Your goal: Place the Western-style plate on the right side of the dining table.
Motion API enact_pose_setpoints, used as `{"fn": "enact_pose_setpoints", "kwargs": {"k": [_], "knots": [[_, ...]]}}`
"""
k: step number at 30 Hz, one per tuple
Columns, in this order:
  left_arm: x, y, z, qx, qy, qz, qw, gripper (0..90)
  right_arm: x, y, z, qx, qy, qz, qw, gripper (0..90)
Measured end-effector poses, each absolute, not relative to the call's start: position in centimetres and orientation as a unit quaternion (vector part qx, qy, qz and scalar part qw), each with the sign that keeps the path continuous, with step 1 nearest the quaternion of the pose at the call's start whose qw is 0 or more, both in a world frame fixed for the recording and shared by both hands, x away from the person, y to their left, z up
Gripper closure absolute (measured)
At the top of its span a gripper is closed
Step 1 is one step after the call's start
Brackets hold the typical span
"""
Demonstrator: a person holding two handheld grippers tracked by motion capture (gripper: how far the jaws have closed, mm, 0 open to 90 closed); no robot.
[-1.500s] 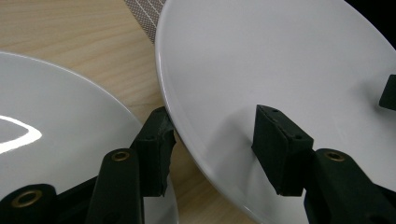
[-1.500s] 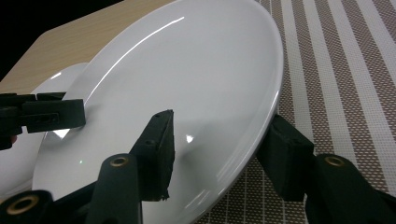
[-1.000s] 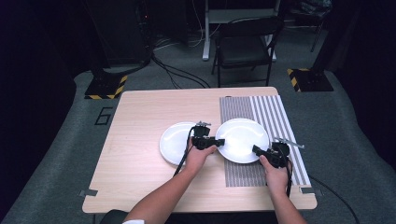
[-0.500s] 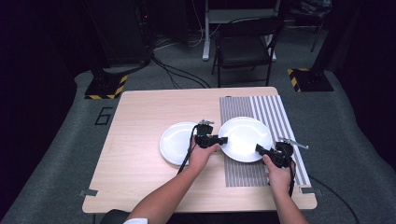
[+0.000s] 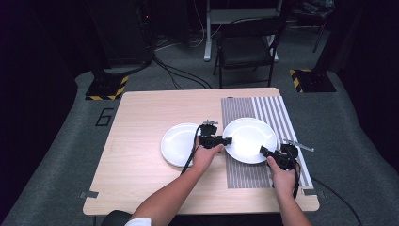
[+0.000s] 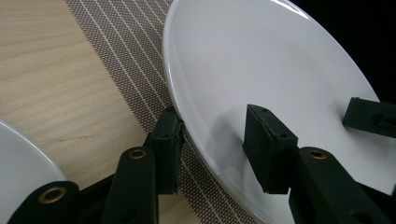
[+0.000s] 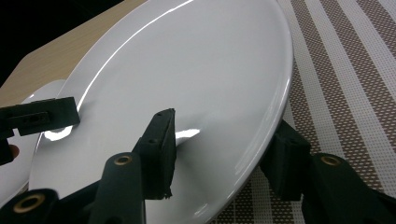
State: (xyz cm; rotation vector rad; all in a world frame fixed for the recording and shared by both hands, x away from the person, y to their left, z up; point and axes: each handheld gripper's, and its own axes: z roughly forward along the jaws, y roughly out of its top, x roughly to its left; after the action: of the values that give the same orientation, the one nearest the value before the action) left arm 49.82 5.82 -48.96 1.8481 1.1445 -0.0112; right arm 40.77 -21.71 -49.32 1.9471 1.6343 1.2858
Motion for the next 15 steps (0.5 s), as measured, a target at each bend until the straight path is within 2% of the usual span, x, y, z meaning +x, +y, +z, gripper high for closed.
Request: {"fn": "enact_pose_setpoints", "kwargs": {"k": [15], "knots": [[50.12, 4.74, -49.59, 0.753, 0.468, -0.020, 0.462, 58.5, 40.66, -22.64, -49.67, 0.683, 0.565, 0.438, 0.148, 49.0]]}}
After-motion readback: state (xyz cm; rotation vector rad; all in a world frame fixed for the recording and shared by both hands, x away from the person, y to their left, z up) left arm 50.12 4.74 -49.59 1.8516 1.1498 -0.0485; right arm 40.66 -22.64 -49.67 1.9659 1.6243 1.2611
